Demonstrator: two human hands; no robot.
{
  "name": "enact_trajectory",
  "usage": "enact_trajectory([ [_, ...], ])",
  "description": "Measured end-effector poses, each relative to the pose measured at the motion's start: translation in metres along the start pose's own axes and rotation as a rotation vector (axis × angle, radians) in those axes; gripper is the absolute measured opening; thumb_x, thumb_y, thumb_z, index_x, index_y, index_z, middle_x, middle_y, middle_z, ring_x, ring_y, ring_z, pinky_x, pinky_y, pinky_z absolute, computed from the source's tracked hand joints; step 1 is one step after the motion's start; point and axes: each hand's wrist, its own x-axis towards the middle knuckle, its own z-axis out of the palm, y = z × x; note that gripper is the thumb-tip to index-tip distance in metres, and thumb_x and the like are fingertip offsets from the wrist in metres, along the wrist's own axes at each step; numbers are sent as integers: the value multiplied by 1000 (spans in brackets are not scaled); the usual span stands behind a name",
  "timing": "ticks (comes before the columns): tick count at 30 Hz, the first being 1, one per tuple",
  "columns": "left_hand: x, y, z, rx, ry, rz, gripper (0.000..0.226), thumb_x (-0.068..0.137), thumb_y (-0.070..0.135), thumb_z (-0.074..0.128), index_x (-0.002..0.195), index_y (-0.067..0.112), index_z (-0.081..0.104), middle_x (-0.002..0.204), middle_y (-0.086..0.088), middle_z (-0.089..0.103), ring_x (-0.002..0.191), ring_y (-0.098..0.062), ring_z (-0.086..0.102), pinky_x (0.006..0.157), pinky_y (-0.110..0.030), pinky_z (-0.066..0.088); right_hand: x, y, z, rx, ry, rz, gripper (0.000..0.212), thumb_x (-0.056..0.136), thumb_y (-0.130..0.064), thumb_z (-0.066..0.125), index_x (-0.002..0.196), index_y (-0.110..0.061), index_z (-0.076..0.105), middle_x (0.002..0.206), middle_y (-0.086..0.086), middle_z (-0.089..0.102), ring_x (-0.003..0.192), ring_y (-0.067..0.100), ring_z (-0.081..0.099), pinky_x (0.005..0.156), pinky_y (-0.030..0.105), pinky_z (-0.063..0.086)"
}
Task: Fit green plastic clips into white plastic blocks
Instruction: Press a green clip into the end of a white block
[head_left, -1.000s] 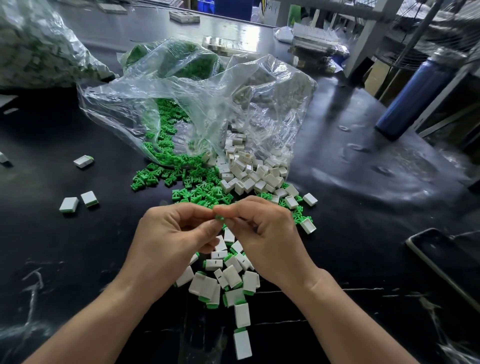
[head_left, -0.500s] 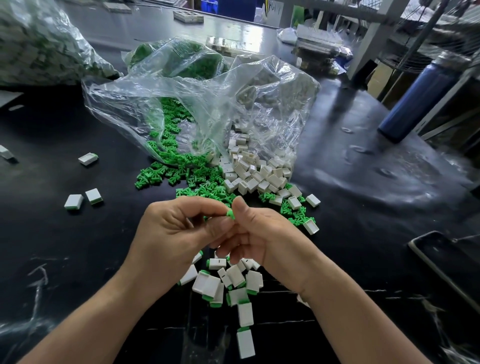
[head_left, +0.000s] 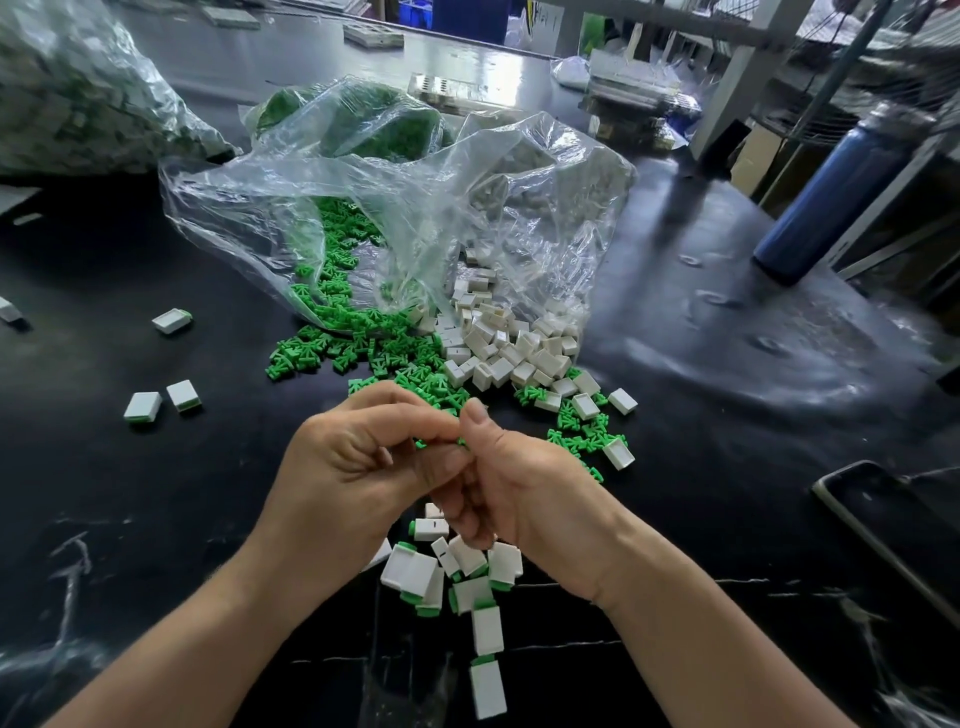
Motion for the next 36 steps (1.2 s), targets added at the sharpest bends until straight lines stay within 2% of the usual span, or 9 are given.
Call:
enact_trajectory([
  [3, -1, -2, 1, 1, 15, 14, 14, 64, 14, 71, 77, 20, 74, 77, -7, 60, 59, -28, 62, 55, -35, 56, -1, 0, 4, -48, 53, -29, 46, 71, -59, 34, 68, -15, 46, 58, -5, 44, 51, 6, 38, 49, 18, 31],
  [9, -3, -3, 5, -22, 25, 67, 16, 67, 5, 66, 75, 17, 72, 77, -10, 59, 54, -24, 63, 51, -26, 54, -4, 0, 7, -84, 112, -28, 45, 68, -61, 35, 69, -17, 43, 59, -6, 39, 50, 5, 34, 47, 15, 30],
  [14, -3, -4, 5, 19, 26, 75, 13, 67, 10, 71, 77, 18, 73, 76, -5, 62, 55, -24, 63, 51, -28, 54, -5, -1, 10, -67, 123, -46, 40, 69, -58, 34, 67, -18, 43, 58, -7, 36, 50, 5, 32, 48, 16, 28],
  [18, -4, -5, 4, -21, 9, 103, 14, 68, 28, 75, 78, 18, 72, 77, -4, 62, 54, -24, 64, 50, -30, 55, -6, -2, 11, -53, 131, -58, 38, 70, -56, 35, 65, -19, 44, 57, -8, 37, 50, 4, 32, 48, 15, 28],
  [21, -4, -8, 6, -33, 34, 86, 9, 68, 14, 76, 77, 16, 73, 75, -7, 61, 51, -28, 63, 47, -37, 55, -7, -2, 10, -55, 138, -49, 39, 70, -55, 35, 66, -18, 43, 58, -7, 36, 49, 4, 31, 48, 15, 28],
  [25, -5, -7, 8, -59, 43, 86, 9, 67, 14, 68, 75, 14, 72, 73, -5, 61, 50, -27, 63, 47, -34, 54, -7, -1, 10, -54, 124, -53, 39, 70, -57, 35, 65, -19, 45, 59, -8, 36, 52, 5, 31, 49, 16, 28],
  [29, -4, -5, 8, -61, 7, 106, 10, 72, 19, 75, 78, 12, 71, 76, -7, 61, 52, -27, 64, 49, -31, 55, -6, 0, 7, -37, 100, -36, 48, 80, -63, 44, 67, -17, 45, 58, -9, 37, 54, 6, 32, 50, 18, 28],
  [32, -4, -4, 5, -106, 6, 69, 13, 67, 12, 75, 79, 8, 72, 78, -16, 60, 49, -34, 62, 48, -40, 55, -4, 0, 2, -34, 23, -33, 47, 78, -59, 35, 74, -15, 51, 57, -11, 39, 54, 6, 32, 51, 19, 27],
  [36, -4, -2, 2, -90, -28, 41, 19, 66, 20, 80, 80, 10, 73, 79, -17, 60, 52, -34, 63, 50, -43, 56, -4, -1, -1, -41, -24, -23, 53, 78, -58, 34, 76, -13, 60, 54, -14, 39, 55, 7, 31, 50, 19, 27],
])
